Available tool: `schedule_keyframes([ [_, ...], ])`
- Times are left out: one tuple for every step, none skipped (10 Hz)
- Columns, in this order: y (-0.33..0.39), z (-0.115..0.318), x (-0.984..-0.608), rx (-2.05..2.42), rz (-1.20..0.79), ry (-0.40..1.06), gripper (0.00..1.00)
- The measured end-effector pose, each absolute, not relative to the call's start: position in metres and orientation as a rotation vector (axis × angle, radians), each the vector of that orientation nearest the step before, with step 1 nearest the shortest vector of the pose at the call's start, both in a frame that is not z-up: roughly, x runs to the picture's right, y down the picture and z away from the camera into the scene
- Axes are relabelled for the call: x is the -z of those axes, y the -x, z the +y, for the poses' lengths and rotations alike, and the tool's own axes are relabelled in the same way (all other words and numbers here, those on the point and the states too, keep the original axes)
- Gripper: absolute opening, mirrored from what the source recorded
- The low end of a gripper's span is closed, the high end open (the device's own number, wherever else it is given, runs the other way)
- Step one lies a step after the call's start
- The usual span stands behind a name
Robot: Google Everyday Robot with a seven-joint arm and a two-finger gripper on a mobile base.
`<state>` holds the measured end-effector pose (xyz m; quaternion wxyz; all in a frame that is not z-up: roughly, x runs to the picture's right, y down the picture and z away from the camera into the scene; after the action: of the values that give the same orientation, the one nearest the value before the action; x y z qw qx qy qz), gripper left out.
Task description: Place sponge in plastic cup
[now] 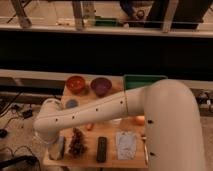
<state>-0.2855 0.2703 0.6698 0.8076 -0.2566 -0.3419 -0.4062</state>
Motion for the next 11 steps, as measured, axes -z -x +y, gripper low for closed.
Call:
schedule_keyframes([
  [0.288, 0.274, -0.672, 0.884, -0.755, 0.542, 0.80],
  [0.290, 0.278, -0.674, 0.904, -0.780, 0.537, 0.80],
  [0.292, 0.280, -0.675, 0.917, -0.793, 0.536, 0.80],
  [0.296, 0.283, -0.678, 0.958, -0.830, 0.532, 0.80],
  [0.297, 0.282, -0.680, 0.981, -0.842, 0.531, 0.80],
  [0.299, 0.281, -0.684, 1.007, -0.849, 0.533, 0.80],
  [0.300, 0.276, -0.688, 1.033, -0.853, 0.534, 0.80],
  [0.299, 0.273, -0.693, 1.048, -0.853, 0.539, 0.80],
  [0.299, 0.270, -0.696, 1.058, -0.856, 0.539, 0.80],
  [0.296, 0.271, -0.701, 1.065, -0.859, 0.547, 0.80],
  [0.293, 0.274, -0.707, 1.064, -0.863, 0.557, 0.80],
])
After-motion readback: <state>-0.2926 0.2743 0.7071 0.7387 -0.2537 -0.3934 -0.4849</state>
